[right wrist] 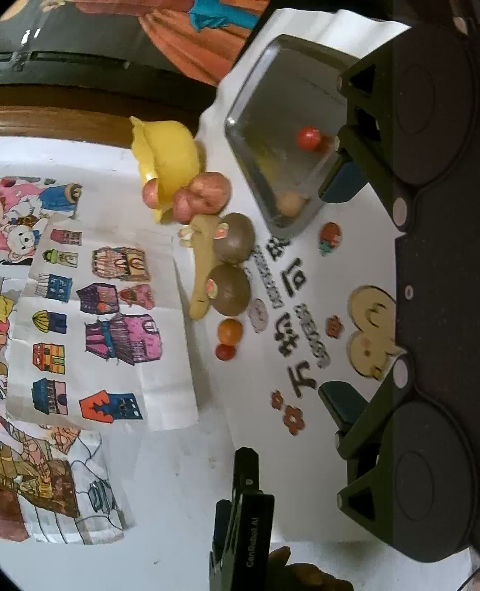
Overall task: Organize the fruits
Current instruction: 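Lift both tools away from the tray back toward the fruits, then grasp the small orange with the right gripper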
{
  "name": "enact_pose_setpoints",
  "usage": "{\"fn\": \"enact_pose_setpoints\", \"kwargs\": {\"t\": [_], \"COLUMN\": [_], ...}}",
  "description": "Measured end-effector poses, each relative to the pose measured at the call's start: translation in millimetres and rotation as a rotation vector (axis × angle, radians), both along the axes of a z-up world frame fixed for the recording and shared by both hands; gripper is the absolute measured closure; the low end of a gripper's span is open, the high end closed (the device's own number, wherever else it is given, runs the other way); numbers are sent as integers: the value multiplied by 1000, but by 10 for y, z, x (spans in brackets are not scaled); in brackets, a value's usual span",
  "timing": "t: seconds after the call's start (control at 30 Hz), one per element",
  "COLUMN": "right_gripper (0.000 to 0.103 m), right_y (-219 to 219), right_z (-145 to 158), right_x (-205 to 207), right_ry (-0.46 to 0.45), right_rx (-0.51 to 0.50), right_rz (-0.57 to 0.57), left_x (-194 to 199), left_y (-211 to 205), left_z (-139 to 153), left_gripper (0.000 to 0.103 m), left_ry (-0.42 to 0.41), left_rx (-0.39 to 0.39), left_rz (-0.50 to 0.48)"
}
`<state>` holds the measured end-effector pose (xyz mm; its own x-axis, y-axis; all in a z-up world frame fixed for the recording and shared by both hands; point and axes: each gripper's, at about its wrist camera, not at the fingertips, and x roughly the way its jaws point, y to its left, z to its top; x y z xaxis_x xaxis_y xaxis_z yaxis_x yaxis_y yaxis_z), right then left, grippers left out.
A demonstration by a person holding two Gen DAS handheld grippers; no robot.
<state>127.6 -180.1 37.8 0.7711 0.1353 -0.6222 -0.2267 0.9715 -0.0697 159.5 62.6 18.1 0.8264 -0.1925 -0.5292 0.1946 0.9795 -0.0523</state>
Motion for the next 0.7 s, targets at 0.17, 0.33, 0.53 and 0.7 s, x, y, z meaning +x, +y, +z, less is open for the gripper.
{"fn": "enact_pose_setpoints", "kwargs": {"t": [0.17, 0.33, 0.53, 0.7], "right_gripper": [1, 3, 13, 26], "right_y": [17, 74, 179, 317], "right_z": [-33, -76, -102, -128], "right_x": [234, 443, 754, 1003], "right_ry": [-30, -62, -106, -139], "right_rx": [-14, -39, -178, -272], "right_rz": [50, 141, 308, 480], "left_x": [269, 535, 747, 808], "left_y": [-81, -151, -210, -214], "left_z": [-39, -132, -227, -245], "left_gripper": [0, 0, 0, 3], "left_ry": [2, 14, 17, 9], "left_rx": [40, 68, 89, 78], "left_rz": [-27, -54, -90, -71]}}
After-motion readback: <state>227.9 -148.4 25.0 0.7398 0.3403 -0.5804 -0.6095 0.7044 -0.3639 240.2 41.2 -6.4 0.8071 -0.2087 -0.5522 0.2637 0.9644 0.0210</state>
